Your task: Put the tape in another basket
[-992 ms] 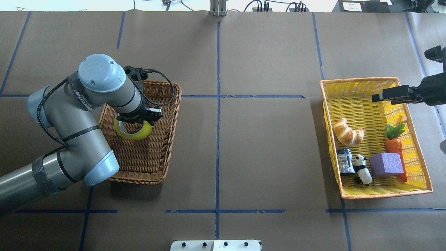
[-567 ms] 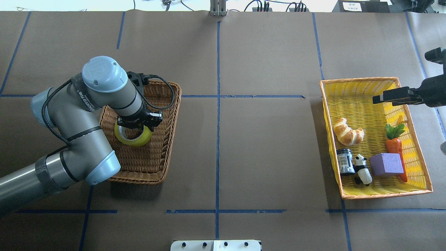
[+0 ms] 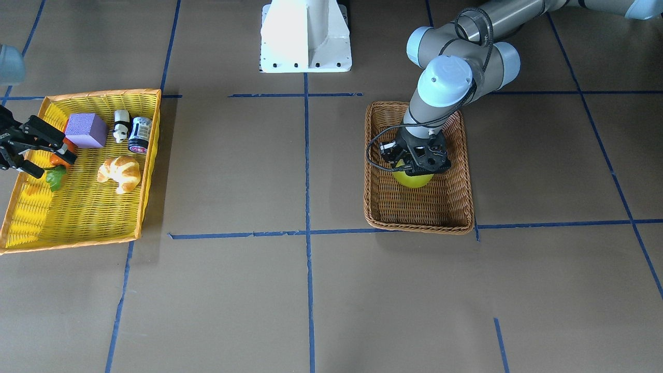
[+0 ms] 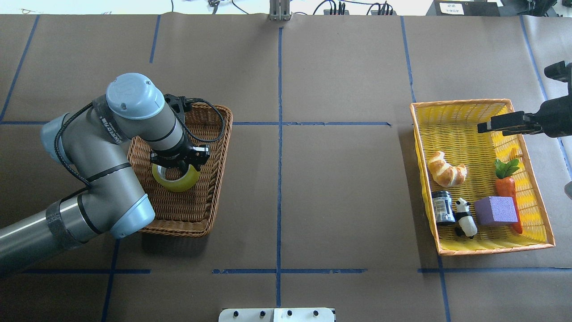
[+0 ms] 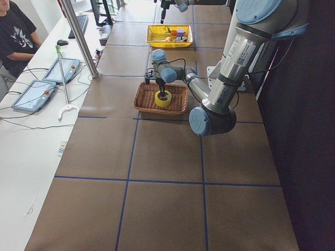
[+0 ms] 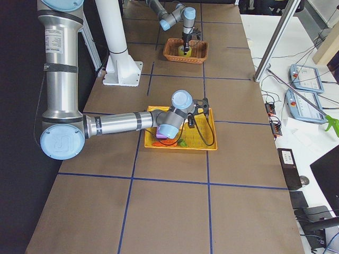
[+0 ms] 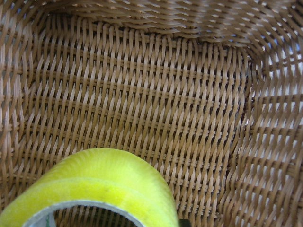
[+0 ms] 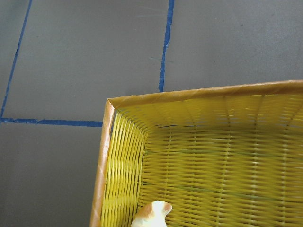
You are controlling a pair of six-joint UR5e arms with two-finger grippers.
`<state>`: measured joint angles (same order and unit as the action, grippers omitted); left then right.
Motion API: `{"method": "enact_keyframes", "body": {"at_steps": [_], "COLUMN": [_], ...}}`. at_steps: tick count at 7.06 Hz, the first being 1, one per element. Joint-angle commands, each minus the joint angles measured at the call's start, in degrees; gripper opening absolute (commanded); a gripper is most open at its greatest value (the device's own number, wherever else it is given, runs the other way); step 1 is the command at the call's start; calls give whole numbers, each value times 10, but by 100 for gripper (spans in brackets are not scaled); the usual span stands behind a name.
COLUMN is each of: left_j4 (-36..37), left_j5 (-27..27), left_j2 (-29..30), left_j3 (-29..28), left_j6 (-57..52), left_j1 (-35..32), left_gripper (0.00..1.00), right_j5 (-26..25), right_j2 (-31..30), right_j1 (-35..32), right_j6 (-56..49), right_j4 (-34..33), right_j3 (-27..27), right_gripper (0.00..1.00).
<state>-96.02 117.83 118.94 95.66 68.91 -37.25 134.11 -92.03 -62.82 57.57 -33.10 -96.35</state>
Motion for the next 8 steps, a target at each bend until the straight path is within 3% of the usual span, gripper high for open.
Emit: {"method": "enact_keyframes", "body": {"at_steps": [1,2,4,6,8], "left_j4": [1,17,82,94,94], "left_j5": [0,4,100,163,163], "left_j2": [0,-6,-33,-107,-212], "left_j3": [19,57,125,141,137], "left_j6": [0,-3,-159,-339,-574], "left_j1": [-7,-31,-141,-244,-339], "left_gripper": [100,100,100,100,100], "right_j5": [5,11,36,81,76], "right_j2": [2,2,0,0,5], "right_j1": [-3,-19,-61,-161,-252], "right_j6": [0,-2,-53,-304,-585], "right_j4": [-2,-12,-62,-239,-471], "right_j3": [-2,-3,-2,-2,-6], "right_gripper": [100,100,100,100,100]}}
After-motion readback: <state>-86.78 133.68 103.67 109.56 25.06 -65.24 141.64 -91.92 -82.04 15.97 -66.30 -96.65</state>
